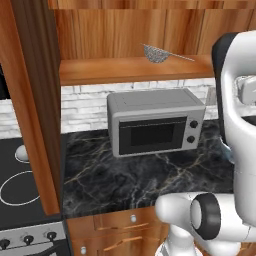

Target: Open the cabinet and setup a tea strainer by placing it in the bowl upright.

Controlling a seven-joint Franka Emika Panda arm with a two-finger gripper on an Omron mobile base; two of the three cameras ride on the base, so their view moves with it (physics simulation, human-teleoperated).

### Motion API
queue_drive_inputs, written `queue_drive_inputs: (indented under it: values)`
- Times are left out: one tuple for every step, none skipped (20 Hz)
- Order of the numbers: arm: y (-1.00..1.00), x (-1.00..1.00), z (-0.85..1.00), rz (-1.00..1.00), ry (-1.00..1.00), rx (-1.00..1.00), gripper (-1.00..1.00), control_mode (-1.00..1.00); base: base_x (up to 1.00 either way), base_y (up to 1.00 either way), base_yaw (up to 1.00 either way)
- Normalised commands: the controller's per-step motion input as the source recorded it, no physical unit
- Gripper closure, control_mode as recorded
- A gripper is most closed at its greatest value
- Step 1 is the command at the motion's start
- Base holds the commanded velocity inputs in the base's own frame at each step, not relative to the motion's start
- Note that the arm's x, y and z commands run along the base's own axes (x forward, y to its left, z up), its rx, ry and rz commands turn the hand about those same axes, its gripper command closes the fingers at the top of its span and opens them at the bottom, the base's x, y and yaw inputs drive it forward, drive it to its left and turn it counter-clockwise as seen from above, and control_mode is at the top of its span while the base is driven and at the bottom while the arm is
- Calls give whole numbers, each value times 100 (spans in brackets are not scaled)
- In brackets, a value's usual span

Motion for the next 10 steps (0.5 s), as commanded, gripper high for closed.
queue_drive_inputs:
  values:
    - [24,34,-19,17,-18,5,-100,-100,0,0,0]
    - [28,29,-16,19,-20,5,-100,-100,0,0,0]
    - [26,29,-19,19,-22,4,-100,-100,0,0,0]
    - [24,30,-21,20,-22,3,-100,-100,0,0,0]
    - [24,29,-22,21,-22,1,-100,-100,0,0,0]
    - [20,21,-16,26,-22,0,-100,-100,0,0,0]
    - [18,2,-1,31,-19,0,-100,-100,0,0,0]
    - [24,9,0,32,-11,0,-100,-100,0,0,0]
    - [29,16,0,33,-10,-2,-100,-100,0,0,0]
    - [34,16,0,35,-13,-5,-100,-100,0,0,0]
